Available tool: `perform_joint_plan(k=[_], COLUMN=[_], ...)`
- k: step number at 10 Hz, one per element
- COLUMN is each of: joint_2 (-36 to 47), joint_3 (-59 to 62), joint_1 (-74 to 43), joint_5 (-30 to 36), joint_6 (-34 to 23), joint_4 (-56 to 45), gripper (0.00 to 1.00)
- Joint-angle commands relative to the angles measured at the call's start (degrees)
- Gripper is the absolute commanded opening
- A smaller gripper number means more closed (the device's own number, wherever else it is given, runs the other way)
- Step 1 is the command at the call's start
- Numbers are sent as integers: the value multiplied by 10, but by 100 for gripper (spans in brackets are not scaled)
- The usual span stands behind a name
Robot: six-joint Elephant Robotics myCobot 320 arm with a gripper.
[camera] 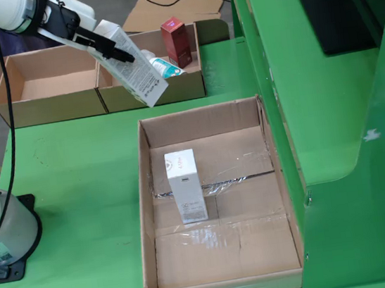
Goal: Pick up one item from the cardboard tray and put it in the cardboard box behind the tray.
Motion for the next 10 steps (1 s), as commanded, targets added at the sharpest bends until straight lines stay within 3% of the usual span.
perform_joint_plan(k=[1, 5, 10], joint_2=[5, 5, 47], joint_3=[12, 12, 12], joint_1=[42, 97, 172], joint_5=[-25, -48, -49], joint_6=[-10, -12, -17], joint_4=[70, 82, -9], gripper=[0, 0, 0])
